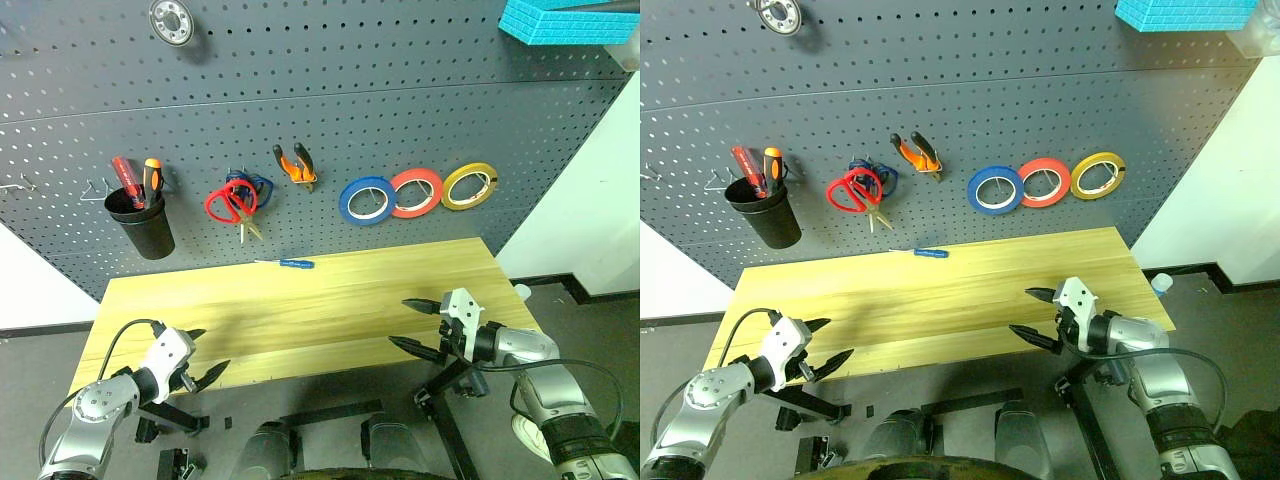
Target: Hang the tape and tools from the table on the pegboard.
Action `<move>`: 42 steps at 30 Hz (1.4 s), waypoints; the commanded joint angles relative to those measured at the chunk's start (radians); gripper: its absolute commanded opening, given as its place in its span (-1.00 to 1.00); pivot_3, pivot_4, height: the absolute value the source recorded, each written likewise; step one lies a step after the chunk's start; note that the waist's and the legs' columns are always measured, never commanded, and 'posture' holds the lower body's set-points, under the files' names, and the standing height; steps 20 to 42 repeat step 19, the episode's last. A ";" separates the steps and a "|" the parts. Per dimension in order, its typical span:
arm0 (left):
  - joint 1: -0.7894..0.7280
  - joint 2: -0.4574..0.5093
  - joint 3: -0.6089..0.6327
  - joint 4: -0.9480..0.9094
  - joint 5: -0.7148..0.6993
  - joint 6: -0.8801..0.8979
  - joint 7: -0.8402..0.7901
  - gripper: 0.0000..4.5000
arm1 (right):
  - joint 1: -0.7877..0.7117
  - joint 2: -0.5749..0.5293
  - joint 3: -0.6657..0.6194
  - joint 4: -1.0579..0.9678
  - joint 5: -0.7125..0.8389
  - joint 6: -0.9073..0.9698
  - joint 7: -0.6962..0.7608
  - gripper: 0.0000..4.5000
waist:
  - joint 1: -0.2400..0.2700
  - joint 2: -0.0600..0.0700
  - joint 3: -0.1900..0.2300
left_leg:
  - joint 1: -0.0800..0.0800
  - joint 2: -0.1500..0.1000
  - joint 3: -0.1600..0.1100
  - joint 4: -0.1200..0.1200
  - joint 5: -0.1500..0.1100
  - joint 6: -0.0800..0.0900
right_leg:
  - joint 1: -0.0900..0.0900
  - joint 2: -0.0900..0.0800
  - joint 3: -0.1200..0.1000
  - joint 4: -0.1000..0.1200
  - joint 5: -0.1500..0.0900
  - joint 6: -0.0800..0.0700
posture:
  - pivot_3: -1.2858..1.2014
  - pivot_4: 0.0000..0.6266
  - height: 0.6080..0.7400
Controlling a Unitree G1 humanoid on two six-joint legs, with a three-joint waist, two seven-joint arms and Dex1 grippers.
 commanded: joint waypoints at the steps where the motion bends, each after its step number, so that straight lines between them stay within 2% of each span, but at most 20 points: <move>1: 0.004 0.011 0.019 -0.039 -0.006 0.006 0.009 0.99 | -0.012 0.003 -0.004 -0.026 0.005 -0.009 0.004 0.97 | 0.000 0.001 0.000 | 0.000 0.000 0.000 0.000 0.000 0.000 | 0.000 0.000 0.000 0.000 0.000 0.000 | 0.00 -0.85 1.00; 42: -0.014 0.008 0.010 -0.057 -0.002 0.038 0.008 0.99 | 0.008 0.001 -0.006 -0.094 0.014 0.041 -0.019 0.97 | -0.001 0.004 0.004 | -0.002 0.000 0.000 -0.001 -0.001 0.001 | -0.002 0.000 0.000 -0.002 0.000 0.000 | -0.01 -0.84 1.00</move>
